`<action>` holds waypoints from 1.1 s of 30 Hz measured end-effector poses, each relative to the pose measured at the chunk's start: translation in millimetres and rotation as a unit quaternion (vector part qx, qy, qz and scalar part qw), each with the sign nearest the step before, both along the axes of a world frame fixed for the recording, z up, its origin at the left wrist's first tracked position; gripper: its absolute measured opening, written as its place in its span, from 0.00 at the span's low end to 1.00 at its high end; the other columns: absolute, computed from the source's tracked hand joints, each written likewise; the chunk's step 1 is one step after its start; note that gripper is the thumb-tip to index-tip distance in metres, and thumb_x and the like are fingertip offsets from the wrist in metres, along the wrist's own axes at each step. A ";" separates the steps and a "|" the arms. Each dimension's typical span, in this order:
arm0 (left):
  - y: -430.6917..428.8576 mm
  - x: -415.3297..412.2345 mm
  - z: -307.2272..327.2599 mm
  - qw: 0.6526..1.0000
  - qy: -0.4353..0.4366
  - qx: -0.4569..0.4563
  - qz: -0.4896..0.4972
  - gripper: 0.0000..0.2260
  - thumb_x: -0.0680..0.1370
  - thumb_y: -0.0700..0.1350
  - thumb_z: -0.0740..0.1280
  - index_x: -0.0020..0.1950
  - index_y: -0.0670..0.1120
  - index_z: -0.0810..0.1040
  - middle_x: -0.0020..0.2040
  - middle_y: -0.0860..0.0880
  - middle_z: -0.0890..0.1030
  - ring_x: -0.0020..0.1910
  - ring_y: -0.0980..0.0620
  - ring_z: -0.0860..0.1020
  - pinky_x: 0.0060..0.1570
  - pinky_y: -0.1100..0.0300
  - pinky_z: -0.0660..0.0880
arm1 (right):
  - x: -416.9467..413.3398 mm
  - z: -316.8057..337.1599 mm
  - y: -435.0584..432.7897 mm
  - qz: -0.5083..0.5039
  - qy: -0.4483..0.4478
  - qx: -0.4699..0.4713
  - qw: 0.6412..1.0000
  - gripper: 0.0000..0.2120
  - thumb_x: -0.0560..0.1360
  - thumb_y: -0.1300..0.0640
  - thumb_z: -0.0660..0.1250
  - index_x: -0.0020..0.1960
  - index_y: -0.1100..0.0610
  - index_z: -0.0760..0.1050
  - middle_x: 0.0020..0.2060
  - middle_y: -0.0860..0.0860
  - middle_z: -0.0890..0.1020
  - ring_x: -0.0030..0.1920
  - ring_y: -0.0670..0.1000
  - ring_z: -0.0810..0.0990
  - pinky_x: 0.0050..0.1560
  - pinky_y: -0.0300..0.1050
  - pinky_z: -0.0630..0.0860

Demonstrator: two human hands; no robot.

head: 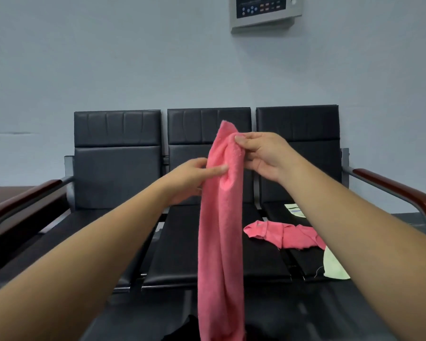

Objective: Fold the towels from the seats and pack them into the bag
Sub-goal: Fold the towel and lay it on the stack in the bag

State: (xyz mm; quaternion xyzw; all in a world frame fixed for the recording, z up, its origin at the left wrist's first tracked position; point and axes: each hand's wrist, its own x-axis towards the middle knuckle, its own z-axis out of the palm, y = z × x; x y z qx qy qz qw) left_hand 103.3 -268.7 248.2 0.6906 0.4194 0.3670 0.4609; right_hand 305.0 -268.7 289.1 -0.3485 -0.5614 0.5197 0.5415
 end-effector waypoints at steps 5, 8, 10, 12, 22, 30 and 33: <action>9.3 -3.7 -79.0 0.996 0.027 -0.079 -0.030 0.12 0.77 0.44 0.74 0.58 0.40 0.83 0.56 0.44 0.86 0.57 0.46 0.83 0.63 0.50 0.78 | 15.4 -9.2 22.2 -0.047 0.104 -0.060 0.992 0.08 0.78 0.65 0.69 0.56 0.63 0.81 0.44 0.57 0.86 0.43 0.53 0.87 0.42 0.49 0.83; 9.2 -4.8 -103.5 0.992 -0.011 -0.113 -0.049 0.12 0.79 0.42 0.71 0.59 0.37 0.82 0.55 0.43 0.85 0.55 0.46 0.82 0.63 0.51 0.78 | 26.7 -27.6 40.4 -0.094 0.078 -0.107 0.987 0.08 0.78 0.65 0.69 0.57 0.62 0.80 0.46 0.56 0.86 0.44 0.52 0.87 0.40 0.49 0.83; 10.4 -1.3 -109.0 0.983 -0.082 -0.144 -0.084 0.14 0.80 0.41 0.68 0.63 0.37 0.79 0.58 0.41 0.83 0.57 0.44 0.81 0.64 0.47 0.75 | 33.1 -42.8 52.0 -0.123 0.038 -0.141 0.982 0.06 0.78 0.65 0.69 0.55 0.61 0.80 0.46 0.56 0.85 0.43 0.52 0.85 0.40 0.50 0.81; 13.2 5.5 -106.2 0.963 -0.180 -0.178 -0.096 0.18 0.81 0.42 0.68 0.68 0.36 0.75 0.62 0.38 0.80 0.59 0.41 0.79 0.65 0.45 0.75 | 37.9 -60.2 59.5 -0.140 -0.014 -0.189 0.972 0.02 0.80 0.65 0.67 0.52 0.61 0.78 0.43 0.56 0.83 0.42 0.52 0.82 0.40 0.50 0.80; 32.5 28.6 -88.7 0.884 -0.398 -0.246 -0.026 0.23 0.78 0.47 0.69 0.69 0.37 0.73 0.56 0.38 0.80 0.55 0.43 0.81 0.56 0.46 0.81 | 46.8 -167.0 55.6 -0.016 0.200 -0.395 0.897 0.24 0.80 0.52 0.68 0.64 0.71 0.70 0.51 0.68 0.83 0.48 0.65 0.86 0.46 0.62 0.84; 49.6 21.9 -96.1 0.880 -0.395 -0.257 0.058 0.23 0.78 0.46 0.71 0.69 0.35 0.75 0.59 0.39 0.82 0.56 0.44 0.82 0.58 0.46 0.81 | 27.6 -185.9 42.2 0.125 -0.015 -0.300 0.945 0.25 0.71 0.49 0.75 0.62 0.62 0.80 0.56 0.56 0.84 0.56 0.54 0.83 0.61 0.54 0.78; 51.1 21.3 -95.4 0.906 -0.352 -0.190 0.135 0.14 0.81 0.41 0.67 0.66 0.39 0.78 0.61 0.40 0.82 0.55 0.45 0.83 0.52 0.49 0.82 | 27.9 -181.6 42.0 0.127 -0.039 -0.333 0.934 0.29 0.67 0.57 0.78 0.66 0.62 0.78 0.59 0.57 0.82 0.59 0.56 0.82 0.61 0.54 0.78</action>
